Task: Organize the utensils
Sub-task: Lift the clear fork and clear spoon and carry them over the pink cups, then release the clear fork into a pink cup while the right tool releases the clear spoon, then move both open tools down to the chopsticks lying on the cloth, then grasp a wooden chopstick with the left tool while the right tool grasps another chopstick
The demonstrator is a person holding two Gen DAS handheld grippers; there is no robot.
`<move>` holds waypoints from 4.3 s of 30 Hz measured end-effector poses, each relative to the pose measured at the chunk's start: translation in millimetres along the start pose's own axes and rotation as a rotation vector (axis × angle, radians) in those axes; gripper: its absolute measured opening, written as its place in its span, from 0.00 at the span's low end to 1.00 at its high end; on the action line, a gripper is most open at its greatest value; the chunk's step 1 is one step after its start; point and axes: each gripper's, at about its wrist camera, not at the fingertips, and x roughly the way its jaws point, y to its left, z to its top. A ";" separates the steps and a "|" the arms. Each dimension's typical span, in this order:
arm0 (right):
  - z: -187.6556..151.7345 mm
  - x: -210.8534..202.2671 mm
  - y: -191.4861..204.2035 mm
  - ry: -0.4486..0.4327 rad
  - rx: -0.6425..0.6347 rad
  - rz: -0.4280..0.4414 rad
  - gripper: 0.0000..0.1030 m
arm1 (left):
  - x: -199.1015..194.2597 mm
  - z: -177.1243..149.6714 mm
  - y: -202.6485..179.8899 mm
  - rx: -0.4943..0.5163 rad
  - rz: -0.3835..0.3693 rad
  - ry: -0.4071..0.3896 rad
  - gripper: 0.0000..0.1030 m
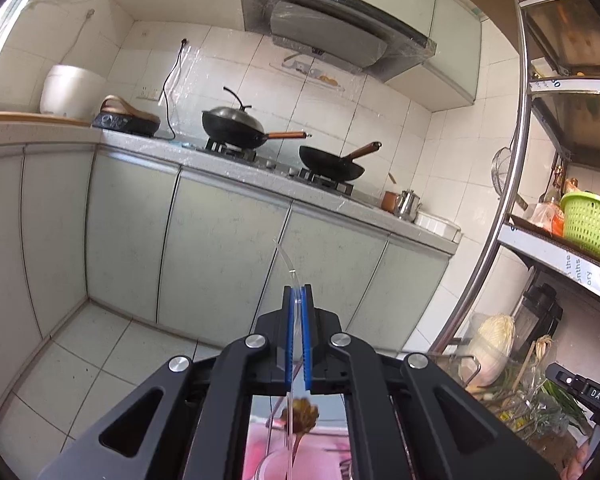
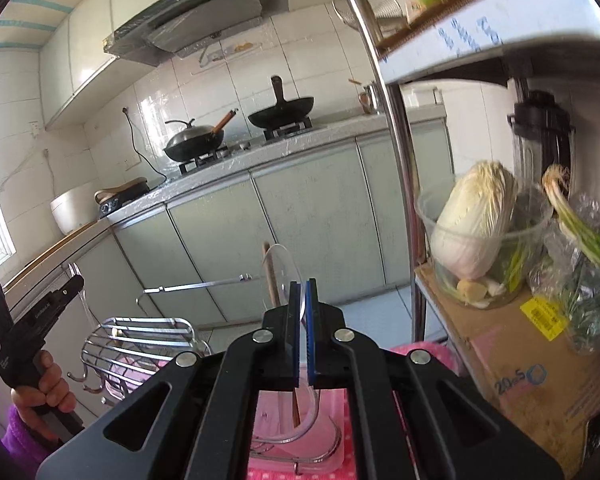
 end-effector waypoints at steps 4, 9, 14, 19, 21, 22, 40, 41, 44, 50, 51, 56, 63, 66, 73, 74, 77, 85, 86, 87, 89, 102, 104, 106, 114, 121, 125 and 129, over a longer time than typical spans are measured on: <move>-12.6 3.8 -3.2 0.043 0.019 -0.002 0.03 | -2.0 -17.3 5.9 -0.019 -0.006 0.051 0.03; -23.0 6.3 -6.0 0.080 0.032 -0.014 0.03 | -4.2 -36.5 16.0 -0.064 -0.009 0.122 0.03; -29.8 12.9 -7.7 0.123 0.041 -0.018 0.03 | -4.3 -48.4 19.8 -0.078 -0.016 0.172 0.03; -37.5 16.6 -5.2 0.161 0.043 -0.020 0.03 | -8.6 -52.6 18.6 -0.086 -0.034 0.202 0.03; -39.7 19.3 -6.3 0.178 0.049 -0.017 0.03 | -8.5 -53.2 19.7 -0.100 -0.039 0.222 0.03; -40.4 19.9 -6.1 0.184 0.052 -0.015 0.03 | -8.4 -53.6 20.5 -0.109 -0.039 0.231 0.04; -39.9 10.2 -10.4 0.198 0.095 0.038 0.40 | -34.2 -36.3 8.6 -0.076 -0.054 0.216 0.41; -39.8 7.3 -9.3 0.196 0.090 0.039 0.40 | -37.3 -35.8 8.4 -0.082 -0.059 0.217 0.41; -41.5 -3.8 -4.3 0.188 0.069 0.034 0.40 | -48.1 -34.7 7.8 -0.086 -0.064 0.214 0.42; -50.9 -33.0 7.4 0.172 0.015 0.035 0.40 | -73.5 -40.4 0.9 -0.052 -0.082 0.227 0.48; -54.4 -37.2 9.3 0.174 0.009 0.035 0.40 | -77.1 -43.2 -0.4 -0.043 -0.085 0.238 0.48; -78.5 -50.8 12.6 0.232 -0.004 0.054 0.40 | -88.4 -61.4 -7.2 0.007 -0.096 0.301 0.48; -117.8 -46.5 3.8 0.358 0.056 0.075 0.40 | -85.8 -100.1 -7.4 0.006 -0.102 0.463 0.48; -132.9 -44.1 1.3 0.407 0.079 0.083 0.40 | -81.7 -123.6 -6.3 -0.003 -0.103 0.558 0.45; -152.7 -42.1 -0.1 0.463 0.092 0.084 0.40 | -53.5 -185.0 -4.6 -0.064 -0.114 0.849 0.31; -156.1 -41.5 -0.3 0.473 0.099 0.091 0.40 | -47.1 -193.8 -4.0 -0.079 -0.112 0.893 0.28; -162.5 -40.8 0.7 0.490 0.101 0.102 0.40 | -33.9 -212.3 -2.7 -0.106 -0.100 0.973 0.20; -167.5 -38.6 -3.8 0.507 0.129 0.130 0.40 | -14.4 -229.8 -19.3 -0.060 -0.075 1.030 0.19; -168.1 -37.7 -4.4 0.511 0.133 0.135 0.40 | -12.7 -231.1 -20.8 -0.053 -0.070 1.033 0.18; -168.7 -37.0 -4.7 0.514 0.136 0.139 0.40 | -10.5 -233.0 -22.1 -0.046 -0.065 1.038 0.15; -169.8 -35.2 -4.5 0.521 0.140 0.142 0.40 | -7.2 -237.0 -22.2 -0.046 -0.057 1.049 0.13; -178.2 -18.7 15.0 0.583 0.112 0.180 0.40 | -14.1 -224.5 4.5 -0.122 -0.086 1.047 0.05; -180.2 -13.4 20.4 0.598 0.107 0.191 0.40 | -15.6 -220.9 10.2 -0.139 -0.096 1.044 0.05; -182.6 -7.8 26.0 0.615 0.103 0.202 0.40 | -17.9 -217.0 14.8 -0.150 -0.103 1.038 0.05; -193.3 9.6 42.0 0.663 0.083 0.204 0.40 | -29.7 -192.6 46.4 -0.159 -0.125 1.006 0.04; -194.6 28.1 63.4 0.685 0.048 0.220 0.29 | -36.8 -171.3 76.0 -0.110 -0.073 0.969 0.04; -197.7 50.3 84.2 0.722 0.006 0.226 0.25 | -39.2 -171.3 88.8 -0.114 -0.071 0.971 0.04; -193.5 73.3 85.9 0.714 -0.015 0.150 0.24 | -39.4 -177.6 93.0 -0.145 -0.075 0.974 0.04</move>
